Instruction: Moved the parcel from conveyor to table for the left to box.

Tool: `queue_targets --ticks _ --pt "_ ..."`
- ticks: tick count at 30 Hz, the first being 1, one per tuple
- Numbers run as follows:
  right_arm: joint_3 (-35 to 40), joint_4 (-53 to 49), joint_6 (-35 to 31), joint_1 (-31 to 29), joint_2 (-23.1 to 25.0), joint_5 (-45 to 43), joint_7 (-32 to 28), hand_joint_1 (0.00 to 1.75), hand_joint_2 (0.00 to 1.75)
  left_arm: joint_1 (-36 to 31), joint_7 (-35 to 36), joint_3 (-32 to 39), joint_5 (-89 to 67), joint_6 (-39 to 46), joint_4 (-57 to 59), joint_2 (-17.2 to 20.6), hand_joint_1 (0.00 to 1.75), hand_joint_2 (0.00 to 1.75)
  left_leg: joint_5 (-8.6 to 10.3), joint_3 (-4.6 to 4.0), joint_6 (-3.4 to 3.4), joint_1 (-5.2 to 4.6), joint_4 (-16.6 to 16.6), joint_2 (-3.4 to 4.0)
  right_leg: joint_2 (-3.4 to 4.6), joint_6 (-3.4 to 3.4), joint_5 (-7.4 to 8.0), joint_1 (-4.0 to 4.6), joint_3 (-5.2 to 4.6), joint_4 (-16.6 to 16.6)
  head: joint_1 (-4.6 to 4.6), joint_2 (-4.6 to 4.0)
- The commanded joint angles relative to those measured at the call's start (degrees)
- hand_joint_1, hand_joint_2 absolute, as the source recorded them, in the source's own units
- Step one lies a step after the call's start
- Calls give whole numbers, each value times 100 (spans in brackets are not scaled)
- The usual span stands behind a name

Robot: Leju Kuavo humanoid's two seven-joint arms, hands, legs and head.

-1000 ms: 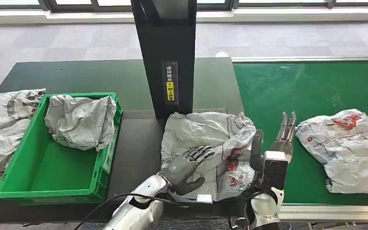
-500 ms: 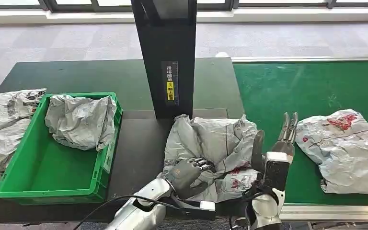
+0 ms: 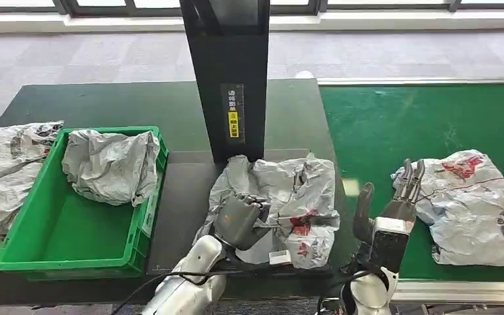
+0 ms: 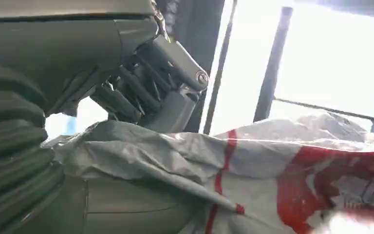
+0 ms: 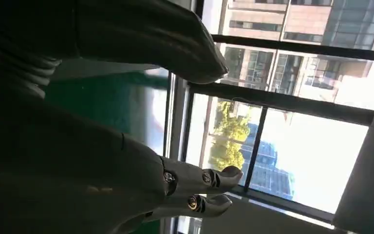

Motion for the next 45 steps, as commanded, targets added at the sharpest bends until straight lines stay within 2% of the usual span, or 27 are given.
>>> queue_targets --ticks 1,2,4,7,9,13,15,17,18,19,26,28,30,32,33,34,36,37,40,45 --pt "467 255 -127 -216 -122 -32 19 0 0 1185 -349 1800 -702 159 -4889 -190 175 175 -12 -20 5 4 18 54 17 -7 2 8 -28 15 0 0" --pt "499 303 -176 -247 -124 -59 19 0 0 1205 -510 1989 -534 159 -5445 -190 175 175 -10 -15 3 4 11 59 28 -7 5 8 -25 10 2 0" --pt "514 314 -225 -250 -132 -81 19 0 0 1221 -660 2199 -434 159 -5703 -190 175 175 -21 9 3 2 4 97 44 -15 1 9 -15 8 2 0" --pt "461 260 -231 -211 -121 -68 19 0 0 1153 -831 2415 -175 159 -5909 -190 175 175 -9 3 1 4 -1 55 22 -13 1 11 -13 4 2 0" --pt "439 235 -230 -199 -121 -58 19 0 0 1118 -875 2465 -91 159 -6015 -190 175 175 -15 18 3 5 -3 70 12 -19 -4 17 3 1 2 0" --pt "404 225 -231 -197 -111 -43 19 0 0 1088 -867 2515 -15 159 -6097 -190 175 175 -5 -1 2 7 -2 36 8 -15 -3 12 -9 3 2 0" --pt "367 205 -232 -192 -94 -26 19 0 0 1064 -920 2654 191 159 -6226 -190 175 175 -9 11 6 8 -4 51 2 -18 -4 15 3 -2 2 0" --pt "315 219 -209 -185 -74 -8 19 0 0 997 -1118 3074 596 159 -6272 -190 175 175 -5 2 2 6 -3 37 5 -16 -3 7 -6 3 2 0" --pt "315 219 -209 -185 -74 -8 19 0 0 997 -1118 3074 596 159 -6272 -190 175 175 -9 11 4 7 -5 50 0 -20 -5 10 3 1 2 0" --pt "315 219 -209 -185 -74 -8 19 0 0 997 -1118 3074 596 159 -6272 -190 175 175 -4 2 1 8 -4 31 1 -14 -3 8 -4 1 2 0" --pt "254 185 -207 -173 -44 21 19 0 0 754 -1420 3945 947 159 -5839 -190 175 175 -5 17 3 5 -9 45 -8 -19 -3 13 6 -2 0 0" --pt "243 146 -191 -146 -39 38 19 0 0 578 -1413 4353 940 159 -5480 -190 175 175 -4 16 4 8 -7 43 -16 -20 -3 17 8 -3 0 0" --pt "183 88 -148 -104 0 103 19 0 0 339 -1673 4948 1027 159 -4874 -190 175 175 3 15 0 2 -13 21 -19 -17 -4 8 6 -1 0 0" --pt "164 39 -118 -78 18 120 19 0 0 -13 -2083 5558 1058 159 -4268 -190 175 175 4 27 2 4 -20 35 -30 -24 -2 14 17 -10 -2 0" --pt "92 -46 -66 -51 40 116 19 0 0 40 -2329 5794 1199 159 -4131 -190 175 175 4 31 3 3 -22 41 -31 -25 -1 15 19 -11 -2 0" --pt "120 -15 -89 -42 51 166 19 0 0 10 -1748 5608 687 159 -4115 -190 175 175 12 23 -3 5 -21 30 -33 -28 2 14 11 -5 -2 0" --pt "106 -64 -80 -3 59 176 19 0 0 -25 -1054 5703 170 159 -3859 -190 175 175 3 18 -1 3 -13 24 -17 -18 -3 10 7 -3 -4 0" --pt "91 -85 -46 26 62 175 19 0 0 -135 -1318 6077 256 159 -3716 -190 175 175 6 30 2 -1 -24 29 -28 -20 -3 9 19 -12 0 0" --pt "72 -63 19 36 71 164 19 0 0 -237 -1564 6496 342 159 -3473 -190 175 175 4 23 -3 1 -13 25 -11 -17 -4 4 10 -1 0 0" --pt "58 -2 81 0 80 161 19 0 0 -349 -1793 6871 272 159 -3216 -190 175 175 2 35 -1 3 -22 41 -19 -23 -2 12 23 -13 -2 0"
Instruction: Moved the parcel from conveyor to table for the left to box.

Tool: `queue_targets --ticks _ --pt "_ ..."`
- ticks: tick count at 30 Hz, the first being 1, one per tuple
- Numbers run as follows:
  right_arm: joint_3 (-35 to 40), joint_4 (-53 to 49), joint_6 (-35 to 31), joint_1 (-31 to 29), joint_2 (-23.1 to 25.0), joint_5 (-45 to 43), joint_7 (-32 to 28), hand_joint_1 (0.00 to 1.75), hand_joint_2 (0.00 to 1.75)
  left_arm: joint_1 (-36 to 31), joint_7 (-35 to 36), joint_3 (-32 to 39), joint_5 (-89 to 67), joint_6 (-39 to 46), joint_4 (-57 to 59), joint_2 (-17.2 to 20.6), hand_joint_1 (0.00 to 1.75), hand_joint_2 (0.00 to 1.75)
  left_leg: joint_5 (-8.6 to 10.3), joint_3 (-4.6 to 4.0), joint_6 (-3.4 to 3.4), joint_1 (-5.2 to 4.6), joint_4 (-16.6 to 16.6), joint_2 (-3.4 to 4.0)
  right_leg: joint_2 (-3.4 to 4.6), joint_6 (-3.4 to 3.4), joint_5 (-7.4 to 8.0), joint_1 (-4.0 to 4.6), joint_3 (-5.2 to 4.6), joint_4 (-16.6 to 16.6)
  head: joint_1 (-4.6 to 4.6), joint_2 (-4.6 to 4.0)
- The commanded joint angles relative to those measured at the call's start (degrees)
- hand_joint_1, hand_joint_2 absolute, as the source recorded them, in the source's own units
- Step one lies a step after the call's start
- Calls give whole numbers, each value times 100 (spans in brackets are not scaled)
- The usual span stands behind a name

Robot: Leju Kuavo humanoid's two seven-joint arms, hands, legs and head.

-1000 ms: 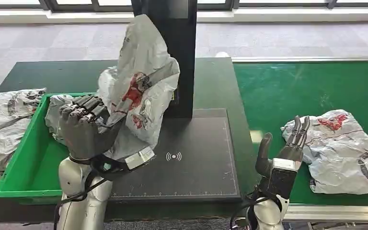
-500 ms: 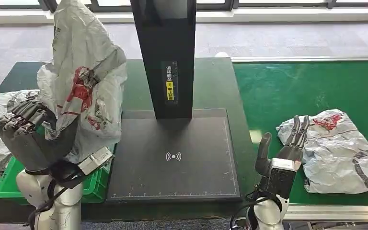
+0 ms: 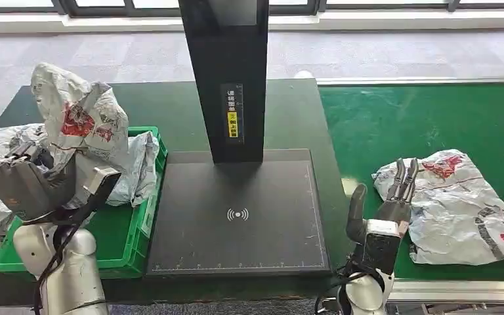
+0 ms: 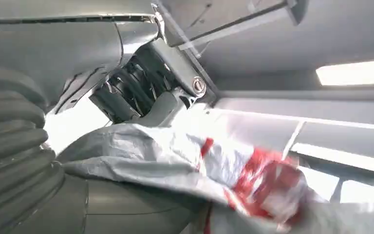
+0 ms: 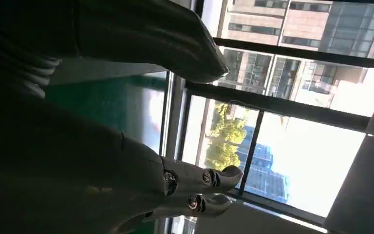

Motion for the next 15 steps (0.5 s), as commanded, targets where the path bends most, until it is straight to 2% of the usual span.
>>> queue_targets --ticks 1,5,6,7,8,15 --pt "-57 46 116 -56 3 -40 20 0 0 -531 -313 1383 -28 2 1117 -125 175 175 -1 15 4 -2 -7 16 -18 -7 -1 4 14 -7 0 0" --pt "-87 88 111 -78 13 -41 20 0 0 -601 -470 1470 78 2 1321 -125 175 175 0 22 6 -2 -11 18 -36 -11 -3 8 21 -11 0 0" --pt "-102 85 130 -75 16 -35 20 0 0 -584 -383 1360 -23 2 1319 -125 0 175 1 9 4 -2 -6 8 -26 -6 -2 4 9 -5 0 0" --pt "-83 97 87 -90 -21 -48 20 0 0 -464 -355 1275 -18 2 1322 -125 0 175 0 11 5 -2 -6 12 -27 -7 -2 6 12 -6 0 0" --pt "-118 107 123 -89 19 -38 20 0 0 -524 -110 1129 -196 2 1331 -125 0 0 -1 15 7 0 -7 17 -34 -10 -2 10 17 -9 0 0" --pt "-176 187 183 -153 60 -5 20 0 0 -448 -22 1049 -134 2 1216 -125 0 0 -2 7 4 -1 -3 14 -21 -7 -2 6 8 -4 0 0"
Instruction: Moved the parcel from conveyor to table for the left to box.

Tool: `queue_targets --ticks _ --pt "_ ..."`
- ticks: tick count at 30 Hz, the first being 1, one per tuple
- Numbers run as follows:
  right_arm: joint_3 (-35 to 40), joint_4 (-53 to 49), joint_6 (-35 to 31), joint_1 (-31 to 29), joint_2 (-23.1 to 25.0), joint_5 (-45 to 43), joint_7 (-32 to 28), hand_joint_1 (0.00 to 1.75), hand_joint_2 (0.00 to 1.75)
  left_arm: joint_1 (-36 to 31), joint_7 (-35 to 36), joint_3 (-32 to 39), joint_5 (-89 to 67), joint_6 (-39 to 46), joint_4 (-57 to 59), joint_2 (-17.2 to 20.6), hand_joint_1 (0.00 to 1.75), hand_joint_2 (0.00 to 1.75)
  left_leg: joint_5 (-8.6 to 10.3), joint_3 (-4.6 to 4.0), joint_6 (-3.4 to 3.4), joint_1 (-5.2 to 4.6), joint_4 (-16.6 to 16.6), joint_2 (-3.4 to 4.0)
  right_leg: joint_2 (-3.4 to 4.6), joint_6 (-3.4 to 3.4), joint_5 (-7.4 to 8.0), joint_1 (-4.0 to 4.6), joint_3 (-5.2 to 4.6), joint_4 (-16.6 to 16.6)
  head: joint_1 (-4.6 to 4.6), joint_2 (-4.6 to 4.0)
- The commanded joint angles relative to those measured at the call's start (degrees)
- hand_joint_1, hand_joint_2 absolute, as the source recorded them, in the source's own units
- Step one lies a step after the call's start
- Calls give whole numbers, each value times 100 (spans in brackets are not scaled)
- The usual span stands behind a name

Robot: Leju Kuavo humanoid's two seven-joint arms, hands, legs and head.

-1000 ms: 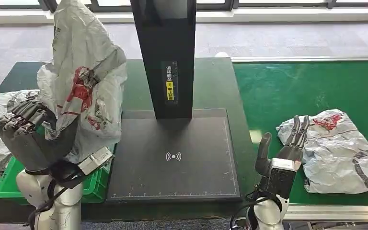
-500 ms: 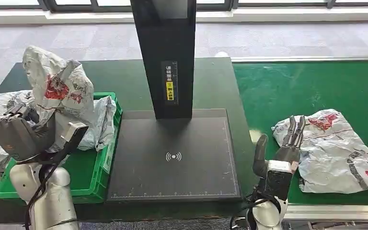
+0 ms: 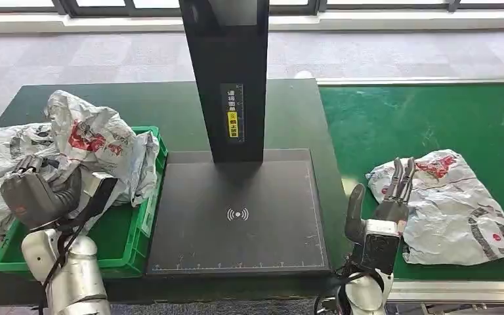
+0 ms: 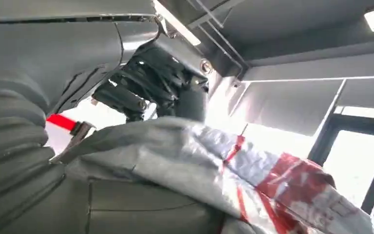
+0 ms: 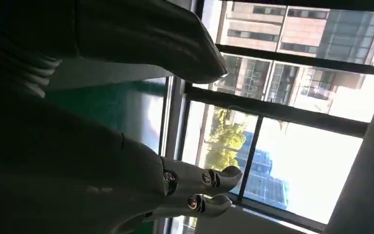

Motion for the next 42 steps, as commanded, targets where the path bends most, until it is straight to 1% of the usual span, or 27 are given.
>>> queue_targets --ticks 1,6,7,9,11,12,13,15,16,17,18,19,20,22,24,25,26,28,29,30,31,32,34,35,38,41,42 --pt "-196 224 66 -181 48 13 17 0 0 -162 77 87 100 0 257 -44 0 0 -2 10 5 2 -4 13 -28 -8 -3 8 14 -7 0 0" --pt "-214 330 115 -246 65 19 17 0 0 -132 -75 124 324 0 146 -44 0 0 -3 18 7 1 -7 22 -33 -11 -4 10 21 -9 0 0" --pt "-221 365 119 -269 68 20 17 0 0 -124 -196 149 465 0 111 -44 0 0 -2 8 4 2 -3 14 -20 -6 -2 7 11 -5 0 0" --pt "-221 365 119 -269 68 20 17 0 0 -124 -196 149 465 0 111 -44 0 0 -4 17 7 1 -6 27 -23 -10 -1 9 18 -8 0 0" --pt "-221 365 119 -269 68 20 17 0 0 -124 -196 149 465 0 111 -44 0 0 -1 7 4 -2 -4 12 -14 -5 -1 3 8 -4 0 0" --pt "-221 365 119 -269 68 20 17 0 0 -124 -196 149 465 0 111 -44 0 0 -3 28 10 0 -14 36 -35 -13 -1 12 30 -15 0 0" --pt "-224 375 120 -276 68 19 17 0 0 -120 -230 162 500 0 98 -44 0 0 -2 16 7 2 -7 25 -26 -9 0 10 20 -10 0 0" --pt "-242 428 121 -302 70 9 17 0 0 -146 -586 285 864 0 67 -44 0 0 -1 9 5 -2 -5 18 -14 -5 0 3 10 -4 0 0" --pt "-247 449 122 -312 70 5 17 0 0 -162 -743 336 1027 0 102 -44 0 0 -2 23 9 0 -12 36 -28 -12 1 10 24 -13 0 0" --pt "-259 474 134 -323 71 3 17 0 0 -184 -1043 413 1340 0 157 -44 0 0 -2 13 5 0 -6 24 -17 -8 0 6 14 -7 0 0" --pt "-265 518 123 -339 54 -22 17 0 0 -117 -1292 149 1902 0 217 -44 0 0 -2 9 4 1 -4 18 -12 -5 1 6 12 -6 0 0" --pt "-267 538 120 -347 42 -37 17 0 0 -21 -1292 -33 2074 0 118 -44 0 0 -2 18 7 1 -9 28 -20 -9 1 9 20 -11 0 0" --pt "-281 568 112 -358 30 -44 17 0 0 73 -1292 -267 2289 0 95 -44 0 0 -1 13 5 0 -7 18 -19 -6 0 7 16 -8 0 0" --pt "-306 591 91 -362 -11 -93 17 0 0 317 -1292 -1004 2827 0 -51 -44 0 0 0 9 6 2 -6 6 -30 -6 -1 8 17 -10 0 0" --pt "-340 603 84 -361 -32 -122 17 0 0 432 -1292 -1467 3059 0 -44 -44 0 0 1 12 8 0 -7 5 -39 -6 -3 8 19 -10 0 0" --pt "-344 603 87 -361 -35 -128 17 0 0 442 -1292 -1513 3081 0 -33 -44 0 0 1 12 9 2 -6 2 -46 -7 -4 10 23 -13 0 0" --pt "-371 621 93 -360 -41 -130 17 0 0 509 -1292 -1829 3167 0 41 -44 0 0 1 5 7 3 -4 -1 -37 -5 -2 9 13 -10 0 0" --pt "-411 647 123 -352 -49 -132 17 0 0 436 -1276 -1727 2706 0 373 -44 0 0 3 8 8 -1 -10 -6 -44 -5 -2 7 21 -13 0 0" --pt "-440 635 149 -336 -49 -138 17 0 0 349 -1062 -1697 2255 0 555 -44 0 0 4 17 11 -2 -16 -5 -54 -6 -2 8 31 -21 0 0" --pt "-466 627 182 -327 -40 -126 17 0 0 333 -983 -1694 2110 0 554 -44 0 175 3 19 9 -6 -17 3 -39 -4 0 2 27 -17 0 0" --pt "-514 637 230 -329 -14 -95 17 0 0 320 -700 -1606 1703 0 469 -44 0 175 3 24 11 -3 -20 7 -49 -6 1 7 36 -24 2 0" --pt "-538 639 250 -329 3 -74 17 0 0 327 -576 -1606 1504 0 467 -44 0 175 1 13 7 -4 -12 4 -31 -4 0 2 21 -13 0 0" --pt "-589 662 291 -337 29 -40 17 0 0 330 -333 -1607 1236 0 422 -44 0 175 1 24 11 -4 -18 17 -44 -8 0 5 32 -21 0 0" --pt "-606 663 308 -337 34 -24 17 0 0 322 -179 -1599 977 0 405 -44 0 175 -1 14 7 0 -11 12 -31 -6 0 7 23 -16 2 0" --pt "-625 676 315 -343 37 -14 17 0 0 284 -68 -1587 821 0 459 -44 0 175 -3 29 10 -3 -20 29 -38 -11 -2 8 34 -23 2 0" --pt "-644 693 332 -344 39 -10 17 0 0 240 90 -1552 588 0 441 -44 0 175 -2 11 6 0 -7 9 -27 -6 -2 8 17 -11 0 0" --pt "-652 704 340 -347 44 -8 17 0 0 235 292 -1507 192 0 281 -44 0 175 -3 17 8 -3 -12 14 -31 -7 -3 7 21 -13 0 0"
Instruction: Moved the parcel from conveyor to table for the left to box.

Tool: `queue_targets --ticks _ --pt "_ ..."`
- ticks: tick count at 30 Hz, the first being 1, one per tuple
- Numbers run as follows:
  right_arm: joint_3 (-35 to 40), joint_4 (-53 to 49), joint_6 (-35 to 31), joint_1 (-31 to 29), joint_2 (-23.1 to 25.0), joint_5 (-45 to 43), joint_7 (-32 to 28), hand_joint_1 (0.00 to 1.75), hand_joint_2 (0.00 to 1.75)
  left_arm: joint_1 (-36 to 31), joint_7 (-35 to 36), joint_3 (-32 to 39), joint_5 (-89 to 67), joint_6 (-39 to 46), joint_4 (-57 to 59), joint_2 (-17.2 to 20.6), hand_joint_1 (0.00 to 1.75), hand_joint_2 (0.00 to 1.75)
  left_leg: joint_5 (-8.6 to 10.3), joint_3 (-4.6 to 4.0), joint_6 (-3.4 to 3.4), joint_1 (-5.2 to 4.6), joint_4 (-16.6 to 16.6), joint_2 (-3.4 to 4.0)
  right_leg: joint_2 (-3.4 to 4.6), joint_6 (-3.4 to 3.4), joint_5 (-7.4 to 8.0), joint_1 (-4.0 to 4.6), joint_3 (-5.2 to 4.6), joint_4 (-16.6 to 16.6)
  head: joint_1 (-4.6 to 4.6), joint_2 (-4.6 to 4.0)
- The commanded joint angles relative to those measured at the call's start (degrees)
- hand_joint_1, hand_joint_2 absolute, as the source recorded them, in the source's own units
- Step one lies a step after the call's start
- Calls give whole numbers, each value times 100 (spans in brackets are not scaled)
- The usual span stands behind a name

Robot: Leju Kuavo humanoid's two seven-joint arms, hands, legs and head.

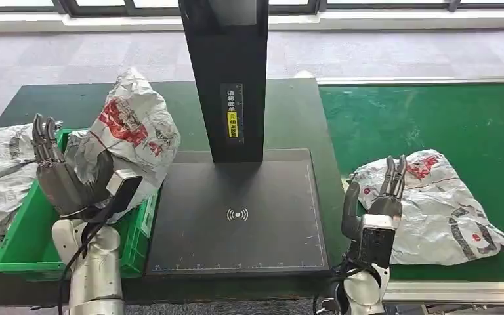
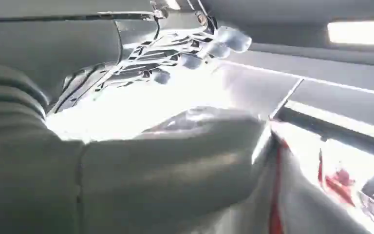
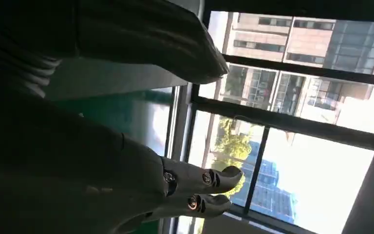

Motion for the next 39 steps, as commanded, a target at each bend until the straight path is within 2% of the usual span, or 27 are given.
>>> queue_targets --ticks 1,2,3,6,18,20,24,25,26,39 --pt "-498 426 53 -199 11 10 9 0 0 46 649 -103 -890 0 32 -39 0 175 -2 23 8 -1 -11 19 -30 -7 -3 7 26 -14 0 0" --pt "-501 429 50 -198 17 14 9 0 0 51 782 -143 -1058 0 -23 -39 0 175 -5 45 15 -1 -23 40 -48 -14 -3 14 50 -29 0 0" --pt "-504 430 49 -196 20 16 9 0 0 58 870 -163 -1181 0 -73 -39 0 175 -4 22 9 1 -9 31 -19 -7 0 9 22 -14 0 0" --pt "-511 429 58 -170 29 34 9 0 0 49 1173 -254 -1460 0 -118 -39 0 175 -1 12 6 -1 -6 17 -22 -6 -2 5 14 -7 2 0" --pt "-511 429 58 -170 29 34 9 0 0 49 1173 -254 -1460 0 -118 -39 0 175 -1 12 5 0 -6 14 -15 -4 -1 4 12 -7 2 0" --pt "-511 429 58 -170 29 34 9 0 0 49 1173 -254 -1460 0 -118 -39 0 175 -3 29 10 -3 -14 31 -31 -10 -3 7 30 -16 2 0" --pt "-511 429 58 -170 29 34 9 0 0 49 1173 -254 -1460 0 -118 -39 0 175 0 12 5 -2 -6 15 -14 -4 -1 3 12 -6 2 0" --pt "-511 429 58 -170 29 34 9 0 0 49 1173 -254 -1460 0 -118 -39 0 175 -3 32 12 -1 -15 35 -33 -11 -2 10 34 -19 2 0" --pt "-511 429 58 -170 29 34 9 0 0 49 1173 -254 -1460 0 -118 -39 0 175 0 15 7 -3 -8 18 -19 -5 -1 2 15 -8 2 0" --pt "-511 429 58 -170 29 34 9 0 0 49 1173 -254 -1460 0 -118 -39 0 175 -1 14 6 -1 -6 17 -17 -5 -2 4 14 -7 2 0"
